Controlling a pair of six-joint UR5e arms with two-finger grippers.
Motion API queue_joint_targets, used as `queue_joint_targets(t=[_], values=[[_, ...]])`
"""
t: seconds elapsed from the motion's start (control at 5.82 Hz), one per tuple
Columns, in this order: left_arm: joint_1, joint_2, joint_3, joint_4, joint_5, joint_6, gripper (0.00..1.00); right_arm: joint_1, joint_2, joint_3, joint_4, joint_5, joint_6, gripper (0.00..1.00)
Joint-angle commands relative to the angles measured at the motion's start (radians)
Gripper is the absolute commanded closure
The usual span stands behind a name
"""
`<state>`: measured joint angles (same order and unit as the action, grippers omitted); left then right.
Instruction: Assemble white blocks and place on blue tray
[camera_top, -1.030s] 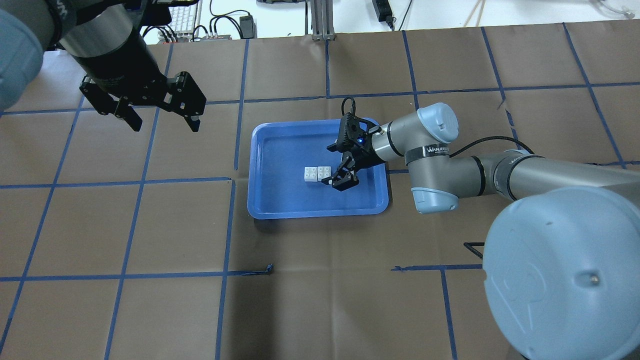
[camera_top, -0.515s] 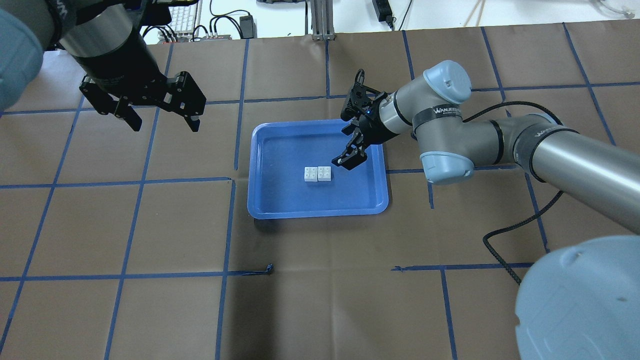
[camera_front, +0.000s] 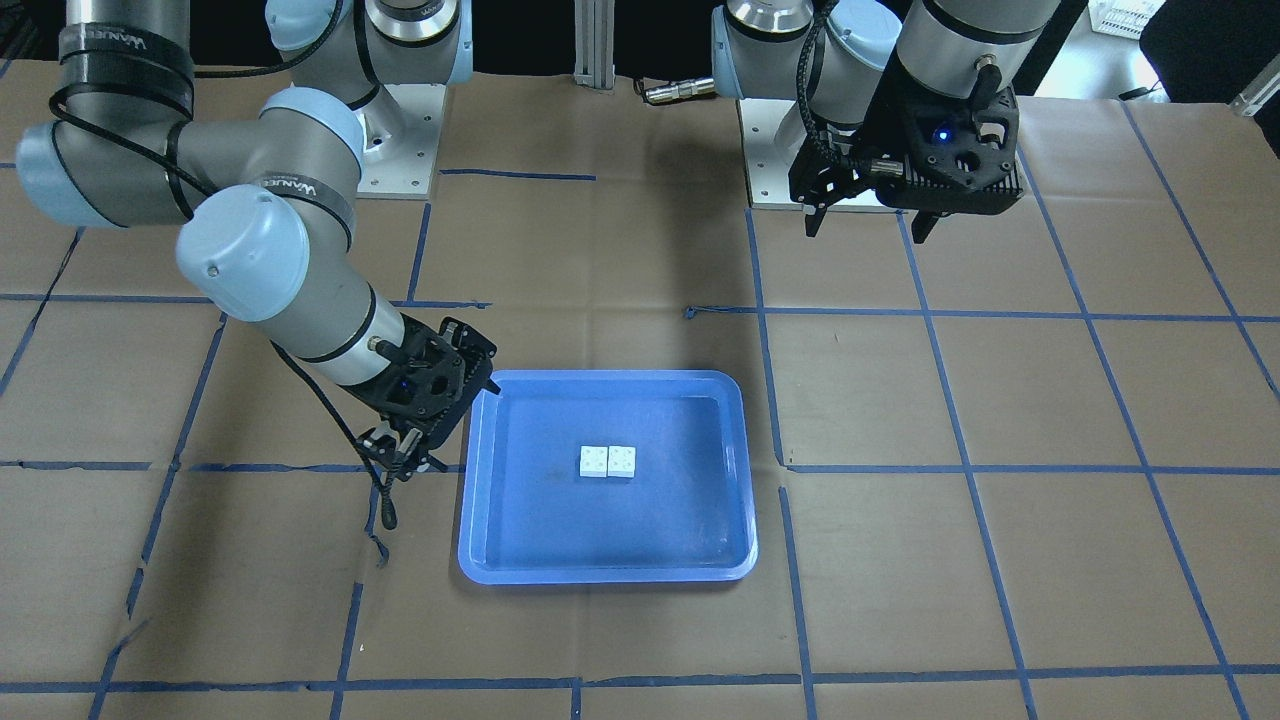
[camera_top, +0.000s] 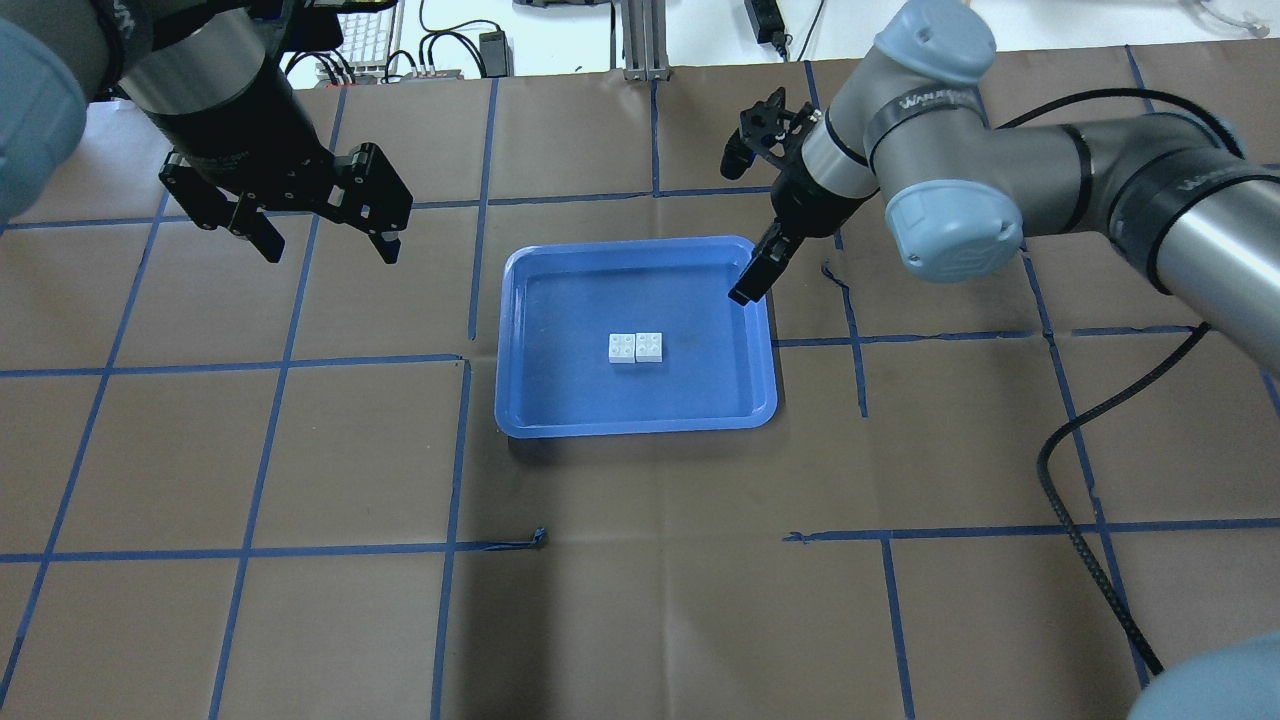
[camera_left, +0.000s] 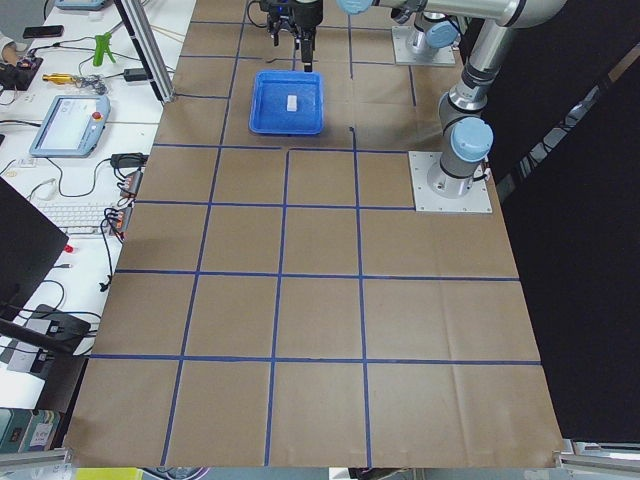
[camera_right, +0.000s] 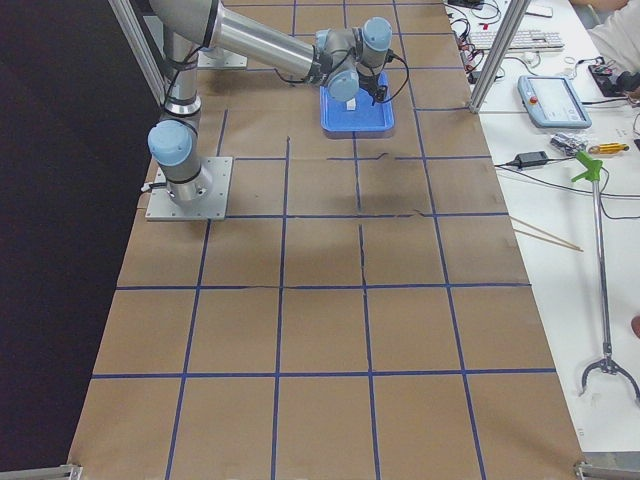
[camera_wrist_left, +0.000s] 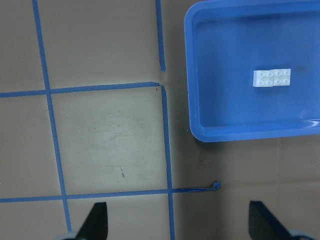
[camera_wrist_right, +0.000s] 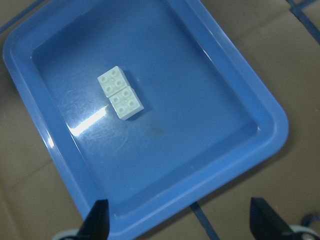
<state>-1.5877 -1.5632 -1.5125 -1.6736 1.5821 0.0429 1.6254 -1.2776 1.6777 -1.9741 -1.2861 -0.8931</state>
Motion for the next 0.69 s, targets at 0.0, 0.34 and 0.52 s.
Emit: queue_joint_targets(t=[0.0,0.34,0.52], values=[[0.000,0.000,0.000,0.000,0.001,0.000,0.01,-0.047,-0.046,-0.094,0.200,-0.164,0.188,0.00],[0.000,0.000,0.000,0.000,0.001,0.000,0.01,-0.078,-0.145,-0.176,0.419,-0.311,0.503,0.00],[0.002,0.000,0.000,0.000,0.001,0.002,0.01,-0.073,-0.185,-0.208,0.446,-0.323,0.675,0.00]])
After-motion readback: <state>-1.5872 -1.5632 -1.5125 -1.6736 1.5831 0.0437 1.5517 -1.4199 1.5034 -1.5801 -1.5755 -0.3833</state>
